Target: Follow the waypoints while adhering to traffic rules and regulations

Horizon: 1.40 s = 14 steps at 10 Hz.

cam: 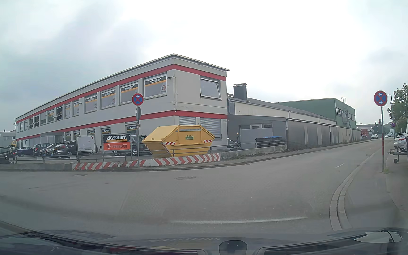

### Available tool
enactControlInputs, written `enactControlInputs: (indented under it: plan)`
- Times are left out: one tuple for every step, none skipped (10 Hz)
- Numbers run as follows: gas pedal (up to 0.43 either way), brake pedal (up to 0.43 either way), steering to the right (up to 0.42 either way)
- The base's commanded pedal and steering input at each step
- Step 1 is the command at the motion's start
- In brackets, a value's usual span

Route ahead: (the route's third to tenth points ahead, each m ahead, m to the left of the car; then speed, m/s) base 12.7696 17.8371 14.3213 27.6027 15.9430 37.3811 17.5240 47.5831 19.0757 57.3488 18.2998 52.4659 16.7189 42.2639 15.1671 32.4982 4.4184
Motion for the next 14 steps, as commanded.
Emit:
enactControlInputs:
  plan:
    - [0.0,0.073,-0.023]
    - [0.0,0.037,-0.035]
    - [0.0,0.0,-0.052]
    - [0.0,0.0,-0.075]
    - [0.0,0.0,-0.111]
    - [0.0,0.0,-0.144]
    - [0.0,0.0,-0.194]
    - [0.0,0.0,-0.232]
    - [0.028,0.0,-0.268]
    - [0.039,0.0,-0.301]
    - [0.059,0.0,-0.334]
    - [0.087,0.0,-0.364]
    - [0.11,0.0,-0.394]
    - [0.11,0.0,-0.426]
